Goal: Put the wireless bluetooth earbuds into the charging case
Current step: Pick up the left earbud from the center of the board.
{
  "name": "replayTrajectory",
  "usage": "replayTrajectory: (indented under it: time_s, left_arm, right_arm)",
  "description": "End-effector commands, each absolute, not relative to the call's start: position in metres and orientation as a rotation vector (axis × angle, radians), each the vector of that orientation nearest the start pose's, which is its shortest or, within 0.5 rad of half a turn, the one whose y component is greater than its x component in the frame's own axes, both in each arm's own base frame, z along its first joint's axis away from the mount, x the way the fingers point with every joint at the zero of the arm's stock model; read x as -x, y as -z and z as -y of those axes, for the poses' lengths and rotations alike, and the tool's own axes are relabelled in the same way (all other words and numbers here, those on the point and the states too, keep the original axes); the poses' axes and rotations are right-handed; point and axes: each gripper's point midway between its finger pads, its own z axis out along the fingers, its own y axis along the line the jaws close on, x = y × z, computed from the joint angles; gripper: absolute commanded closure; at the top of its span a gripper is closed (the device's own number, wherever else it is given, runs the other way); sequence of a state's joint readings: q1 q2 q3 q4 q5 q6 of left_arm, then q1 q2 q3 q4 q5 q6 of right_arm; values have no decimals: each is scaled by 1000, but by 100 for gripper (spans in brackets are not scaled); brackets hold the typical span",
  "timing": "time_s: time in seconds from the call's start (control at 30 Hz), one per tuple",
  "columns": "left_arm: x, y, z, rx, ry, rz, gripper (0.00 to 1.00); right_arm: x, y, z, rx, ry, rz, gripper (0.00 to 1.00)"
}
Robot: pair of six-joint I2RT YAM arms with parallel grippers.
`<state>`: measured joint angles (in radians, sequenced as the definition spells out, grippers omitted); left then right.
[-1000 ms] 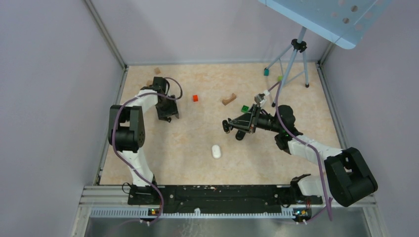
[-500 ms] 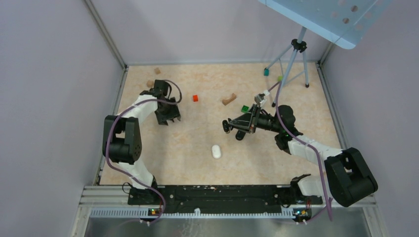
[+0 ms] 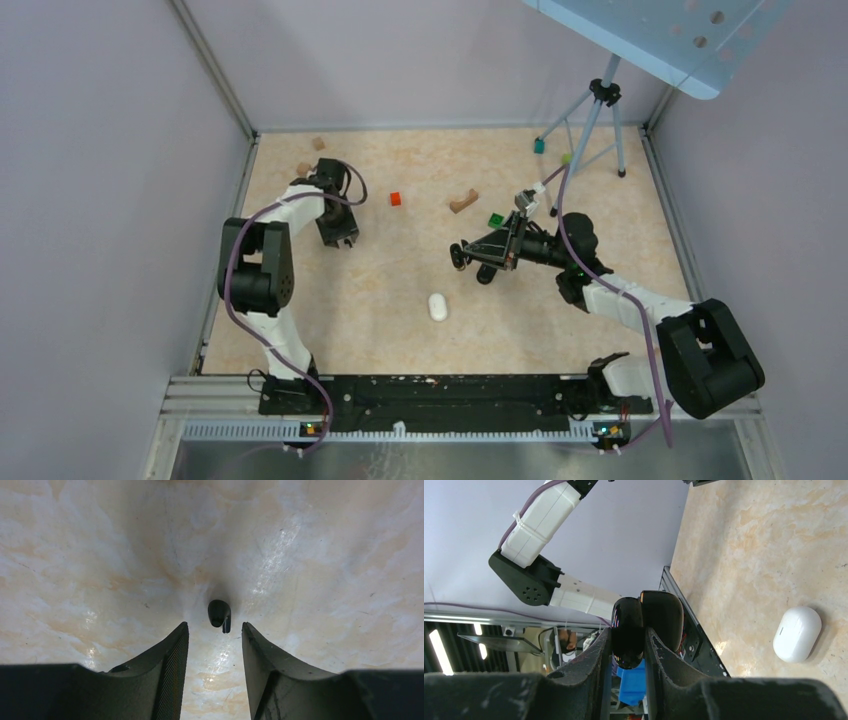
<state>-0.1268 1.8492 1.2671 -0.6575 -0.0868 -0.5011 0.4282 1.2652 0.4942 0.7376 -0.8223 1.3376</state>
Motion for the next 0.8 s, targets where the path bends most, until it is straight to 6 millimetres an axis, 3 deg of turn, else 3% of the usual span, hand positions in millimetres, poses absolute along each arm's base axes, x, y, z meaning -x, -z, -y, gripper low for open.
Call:
replayTrajectory:
  time_s: [0.0,0.17,0.37,0.47,0.63,0.77]
  left_arm:
    - [-395,-44,53,532,48,-2688,51]
    - [-395,-33,54,536,45,-2706,56]
    - [-394,-30,52,524,26,-2710,68]
    - [-394,-30,51,525,26,-2709,69]
    - [-395,-23,52,517,24,-2726,67]
    - [-396,-21,52,502,18,-2733,56]
  right_arm:
    - [-227,-254,-278,-3,-1914,-1908,100]
    - [-227,-254,-278,-2,-1909,-1916,100]
    - [-229,-254,-279,1,-1903,-1917,100]
    - [-229,-253,-279,-1,-1902,-1919,100]
    - [-229,-255,-279,14,-1901,-1923,100]
    - [-228,-254,-279,16,-1899,-1927,100]
